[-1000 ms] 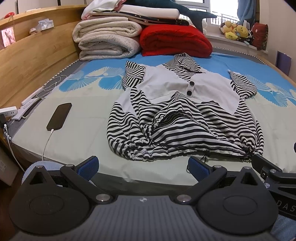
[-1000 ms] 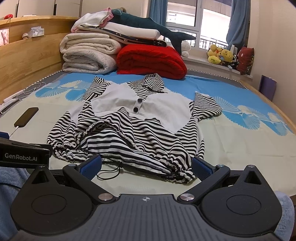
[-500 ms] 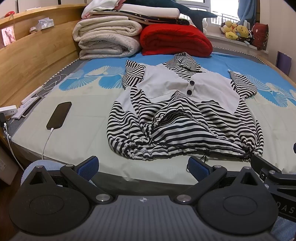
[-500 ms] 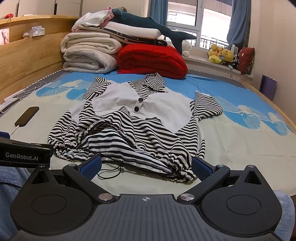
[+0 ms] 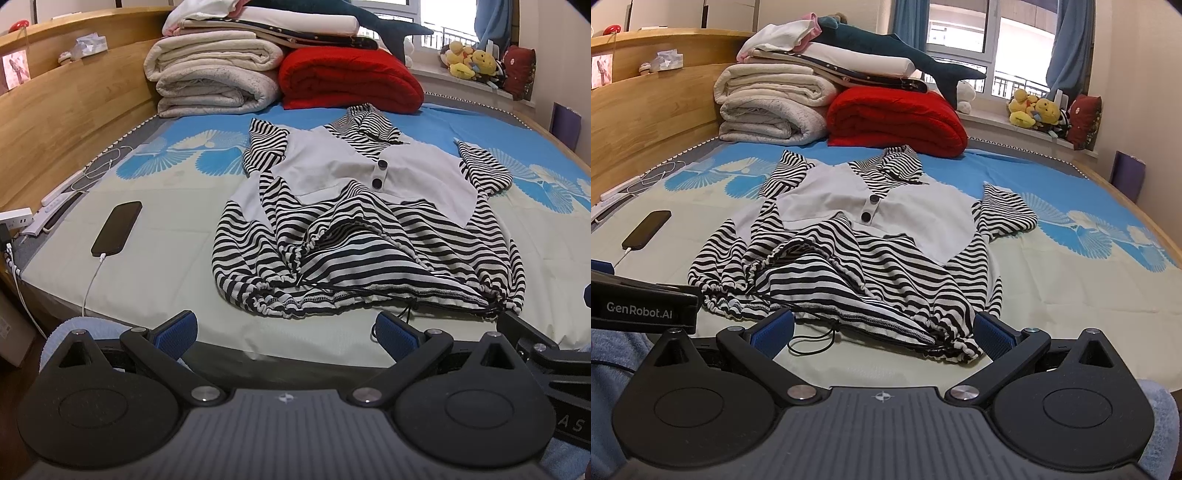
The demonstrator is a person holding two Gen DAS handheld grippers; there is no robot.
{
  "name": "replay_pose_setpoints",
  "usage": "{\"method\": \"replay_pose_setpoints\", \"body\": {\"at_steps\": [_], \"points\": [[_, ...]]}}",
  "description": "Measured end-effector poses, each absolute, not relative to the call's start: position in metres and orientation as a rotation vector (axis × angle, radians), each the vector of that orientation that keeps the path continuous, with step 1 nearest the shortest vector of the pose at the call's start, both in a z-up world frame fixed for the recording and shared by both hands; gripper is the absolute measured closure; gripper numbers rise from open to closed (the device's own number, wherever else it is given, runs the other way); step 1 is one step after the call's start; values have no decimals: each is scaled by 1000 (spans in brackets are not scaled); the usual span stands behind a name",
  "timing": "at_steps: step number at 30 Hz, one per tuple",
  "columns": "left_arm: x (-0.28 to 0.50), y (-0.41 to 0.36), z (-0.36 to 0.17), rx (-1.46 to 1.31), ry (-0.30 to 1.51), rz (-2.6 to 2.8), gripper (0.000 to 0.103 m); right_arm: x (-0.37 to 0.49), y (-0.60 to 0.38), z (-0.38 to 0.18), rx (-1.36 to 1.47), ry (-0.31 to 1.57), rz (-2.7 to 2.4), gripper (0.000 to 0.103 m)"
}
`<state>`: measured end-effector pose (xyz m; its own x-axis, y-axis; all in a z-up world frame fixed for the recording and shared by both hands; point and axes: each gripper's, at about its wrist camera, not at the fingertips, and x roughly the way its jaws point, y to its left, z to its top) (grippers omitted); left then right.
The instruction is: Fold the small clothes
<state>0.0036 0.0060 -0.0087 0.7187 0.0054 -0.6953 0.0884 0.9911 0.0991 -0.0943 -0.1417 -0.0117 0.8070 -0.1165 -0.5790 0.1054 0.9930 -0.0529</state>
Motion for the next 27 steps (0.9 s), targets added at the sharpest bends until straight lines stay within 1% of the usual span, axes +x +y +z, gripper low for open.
{"method": "replay_pose_setpoints", "body": {"at_steps": [21,27], "points": [[6,9,-11,121,773,-51,0,-94,-141,-14,-16,629,-114,1],[24,14,-16,148,742,-71,0,-76,-161,-17,-14,629,-132,1]]}}
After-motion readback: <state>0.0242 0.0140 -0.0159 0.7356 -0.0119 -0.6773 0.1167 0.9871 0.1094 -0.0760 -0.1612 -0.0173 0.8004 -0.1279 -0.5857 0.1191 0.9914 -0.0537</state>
